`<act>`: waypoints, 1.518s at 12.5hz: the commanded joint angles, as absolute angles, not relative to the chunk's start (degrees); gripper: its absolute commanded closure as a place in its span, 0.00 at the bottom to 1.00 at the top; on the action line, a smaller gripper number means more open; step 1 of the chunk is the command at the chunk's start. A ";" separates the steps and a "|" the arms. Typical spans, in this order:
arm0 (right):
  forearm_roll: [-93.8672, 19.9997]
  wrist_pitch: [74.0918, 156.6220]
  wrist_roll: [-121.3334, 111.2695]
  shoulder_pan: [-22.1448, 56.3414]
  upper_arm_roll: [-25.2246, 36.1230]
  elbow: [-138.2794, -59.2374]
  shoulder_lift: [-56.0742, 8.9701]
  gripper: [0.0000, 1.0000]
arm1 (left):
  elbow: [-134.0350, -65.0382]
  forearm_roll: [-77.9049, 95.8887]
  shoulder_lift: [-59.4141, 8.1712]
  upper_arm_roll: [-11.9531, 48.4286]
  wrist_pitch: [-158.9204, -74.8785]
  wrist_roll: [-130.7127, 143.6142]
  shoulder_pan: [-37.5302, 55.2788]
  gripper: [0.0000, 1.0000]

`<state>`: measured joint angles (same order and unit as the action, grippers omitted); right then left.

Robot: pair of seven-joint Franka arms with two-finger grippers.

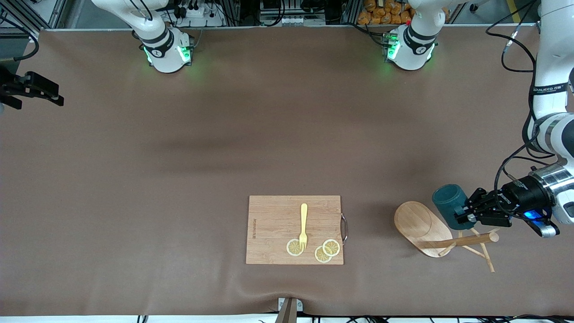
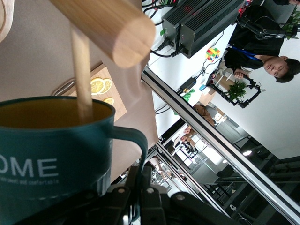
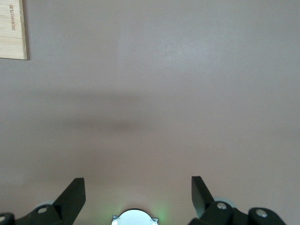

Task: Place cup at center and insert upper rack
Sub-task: 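Hang the mug on a tree peg and open the left gripper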

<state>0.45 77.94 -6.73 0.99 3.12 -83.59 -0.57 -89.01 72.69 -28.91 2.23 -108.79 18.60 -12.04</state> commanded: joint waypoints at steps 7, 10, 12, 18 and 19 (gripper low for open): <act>0.18 77.52 -7.12 0.97 3.69 -84.20 0.44 0.00 | -89.56 80.14 -31.72 2.90 -102.94 11.08 -15.64 1.00; 0.18 77.52 -7.12 1.14 3.69 -84.20 0.44 0.00 | -89.56 82.17 -32.78 2.90 -100.55 9.67 -16.61 1.00; 0.18 77.52 -7.03 1.32 3.60 -84.20 0.44 0.00 | -89.56 82.53 -32.78 2.99 -100.28 9.67 -16.87 1.00; 0.18 77.61 -7.03 1.32 3.60 -84.20 0.35 0.00 | -89.12 83.76 -34.01 2.90 -98.18 9.67 -18.19 1.00; 0.26 77.52 -7.03 1.23 3.60 -84.20 0.44 0.00 | -88.86 83.93 -34.01 2.90 -97.74 9.67 -18.63 1.00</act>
<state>0.45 77.80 -6.73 1.00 3.46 -83.59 -0.57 -89.54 82.39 -33.57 2.27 -99.65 10.66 -17.11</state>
